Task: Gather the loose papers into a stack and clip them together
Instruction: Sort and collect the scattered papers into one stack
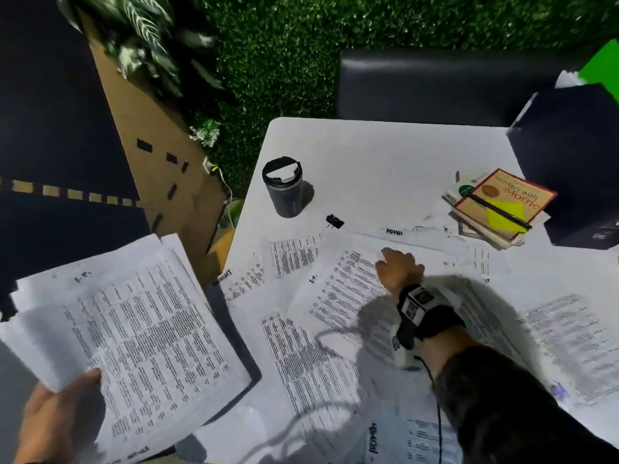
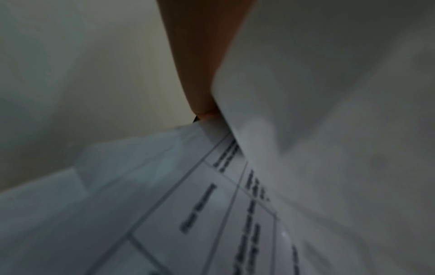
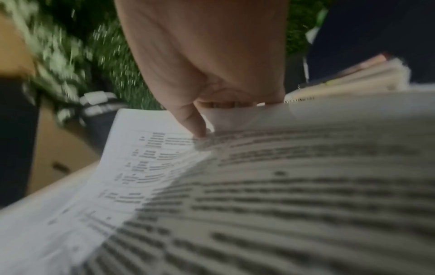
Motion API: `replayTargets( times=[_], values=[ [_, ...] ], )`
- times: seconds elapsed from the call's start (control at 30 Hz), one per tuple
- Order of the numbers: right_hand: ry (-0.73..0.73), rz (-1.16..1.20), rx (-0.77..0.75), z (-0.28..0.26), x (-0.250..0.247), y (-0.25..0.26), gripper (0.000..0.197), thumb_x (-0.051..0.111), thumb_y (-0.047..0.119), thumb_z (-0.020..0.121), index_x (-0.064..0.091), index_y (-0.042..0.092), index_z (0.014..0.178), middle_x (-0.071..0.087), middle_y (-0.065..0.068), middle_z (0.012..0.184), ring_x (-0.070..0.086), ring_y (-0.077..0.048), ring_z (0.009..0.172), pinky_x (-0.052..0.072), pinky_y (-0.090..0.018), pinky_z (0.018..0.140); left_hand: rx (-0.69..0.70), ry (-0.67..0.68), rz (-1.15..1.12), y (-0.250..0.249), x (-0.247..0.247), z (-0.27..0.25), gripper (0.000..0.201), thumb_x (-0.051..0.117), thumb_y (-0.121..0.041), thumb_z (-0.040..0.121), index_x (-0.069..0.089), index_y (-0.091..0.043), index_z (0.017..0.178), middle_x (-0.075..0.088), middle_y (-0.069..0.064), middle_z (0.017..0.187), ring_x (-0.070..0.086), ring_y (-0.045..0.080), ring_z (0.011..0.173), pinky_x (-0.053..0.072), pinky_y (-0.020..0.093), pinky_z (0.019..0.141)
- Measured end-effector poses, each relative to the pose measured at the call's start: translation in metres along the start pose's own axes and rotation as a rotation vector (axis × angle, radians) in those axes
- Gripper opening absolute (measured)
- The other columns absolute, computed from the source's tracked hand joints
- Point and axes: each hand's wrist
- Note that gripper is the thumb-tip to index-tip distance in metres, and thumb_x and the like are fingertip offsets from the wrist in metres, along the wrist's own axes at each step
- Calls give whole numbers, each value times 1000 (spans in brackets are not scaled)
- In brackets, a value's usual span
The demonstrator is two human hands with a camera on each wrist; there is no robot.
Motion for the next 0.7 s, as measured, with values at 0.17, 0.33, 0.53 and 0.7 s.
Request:
replayTargets(
  times=[0.17, 0.33, 0.53, 0.7],
  values=[
    [61, -356, -49, 48, -13, -8, 46, 51, 25, 88, 46, 21, 133, 27, -9, 146, 23, -30, 136, 25, -44, 109, 87, 6, 170, -17, 40, -48, 20, 42, 8, 92, 59, -2, 99, 66, -2, 54, 63, 2, 49, 54, 15, 54],
    [43, -469, -102, 56, -9, -8, 41, 51, 16, 86, 53, 24, 126, 45, -7, 132, 38, -28, 125, 28, -43, 103, 115, -31, 100, -11, 11, -34, 24, 45, 8, 90, 58, 0, 109, 70, 1, 80, 69, 8, 72, 58, 26, 70],
    [-115, 453, -400, 32, -44, -8, 9, 58, 18, 78, 51, 18, 73, 53, -5, 69, 48, -20, 70, 34, -28, 62, 65, -103, 69, -6, -9, -22, 18, 54, -6, 90, 62, -4, 106, 60, 6, 82, 65, 6, 61, 56, 22, 64],
    [-119, 858, -488, 8, -82, 2, 24, 55, 2, 89, 52, 17, 107, 57, -5, 94, 52, -8, 79, 41, -11, 69, -70, -207, 197, 9, -9, -15, 32, 56, -24, 92, 64, -19, 62, 45, -5, 33, 37, -1, 26, 31, 6, 33]
  ],
)
Point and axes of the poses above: each hand's wrist, its own z-axis towards the middle knuckle, its own x-axis out of the palm, y = z × x
